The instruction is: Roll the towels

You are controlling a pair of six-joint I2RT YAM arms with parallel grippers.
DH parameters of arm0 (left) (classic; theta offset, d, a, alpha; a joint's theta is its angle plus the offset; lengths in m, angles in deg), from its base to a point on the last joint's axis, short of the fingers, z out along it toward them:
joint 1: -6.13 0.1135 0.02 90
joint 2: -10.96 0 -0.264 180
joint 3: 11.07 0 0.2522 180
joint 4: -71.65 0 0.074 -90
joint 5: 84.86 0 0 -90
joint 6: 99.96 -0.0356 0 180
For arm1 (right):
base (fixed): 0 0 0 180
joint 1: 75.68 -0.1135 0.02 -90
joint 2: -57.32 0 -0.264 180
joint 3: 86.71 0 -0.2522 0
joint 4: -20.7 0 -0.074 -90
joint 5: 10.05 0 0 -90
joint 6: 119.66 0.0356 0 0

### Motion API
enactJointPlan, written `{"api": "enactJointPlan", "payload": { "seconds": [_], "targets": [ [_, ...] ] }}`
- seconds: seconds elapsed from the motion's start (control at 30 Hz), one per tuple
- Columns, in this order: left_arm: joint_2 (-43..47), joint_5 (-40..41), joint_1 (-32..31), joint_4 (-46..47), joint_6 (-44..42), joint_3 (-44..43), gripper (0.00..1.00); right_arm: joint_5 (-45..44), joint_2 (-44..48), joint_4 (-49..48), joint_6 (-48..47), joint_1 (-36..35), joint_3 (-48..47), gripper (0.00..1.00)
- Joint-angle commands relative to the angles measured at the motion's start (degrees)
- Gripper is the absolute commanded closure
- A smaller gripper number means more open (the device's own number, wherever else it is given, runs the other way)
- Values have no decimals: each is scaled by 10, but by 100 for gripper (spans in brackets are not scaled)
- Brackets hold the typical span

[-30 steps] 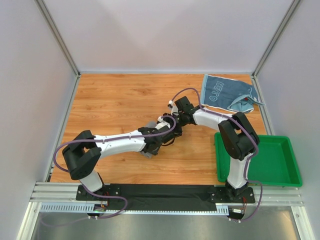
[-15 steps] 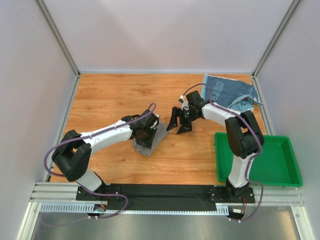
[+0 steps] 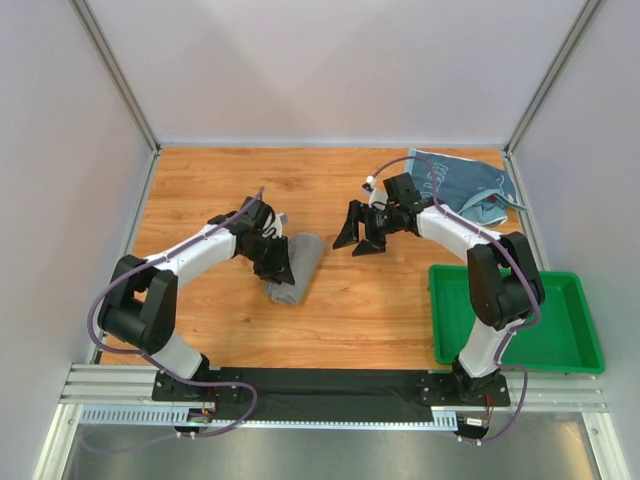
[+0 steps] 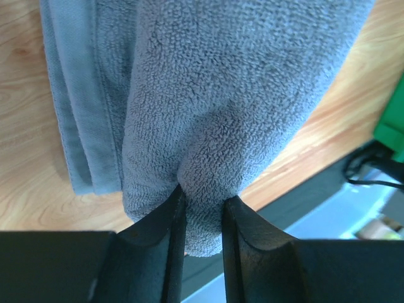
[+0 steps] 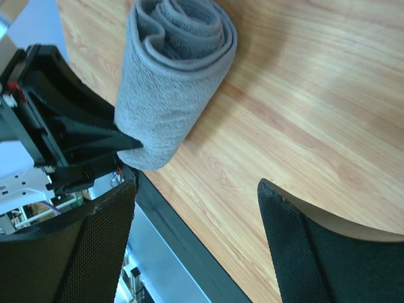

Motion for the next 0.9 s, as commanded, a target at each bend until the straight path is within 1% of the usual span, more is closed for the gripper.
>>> {"api": "enactJointPlan", "payload": {
  "seconds": [0.0,0.07,0.17,0.27,0.3,0.43,0.67,0.7,0.73,0.87],
  "targets": [
    [-27,-92,42,30,7,27,69,31,3,-40,8,-17,9,20],
    [-43,-116,63,45,14,33,69,35,-5,-46,11,-23,4,20],
    [-63,-130,90,50,30,39,69,37,-17,-68,20,-39,-2,19],
    [-75,-137,120,54,40,43,70,37,-28,-110,35,-52,-1,19],
    [-79,-140,127,53,39,42,69,38,-36,-139,52,-55,3,18],
    [-100,-136,154,26,29,26,69,31,-65,-187,71,-74,2,17],
    [-121,-139,176,12,21,18,69,-2,-124,-249,114,-100,-8,16],
    [-123,-139,178,12,22,19,69,-4,-131,-278,119,-106,-9,16],
    [-128,-138,182,11,22,19,69,-6,-137,-287,126,-110,-11,16],
    [-141,-140,192,10,22,19,69,-16,-166,-309,139,-127,-22,12]
  ]
}}
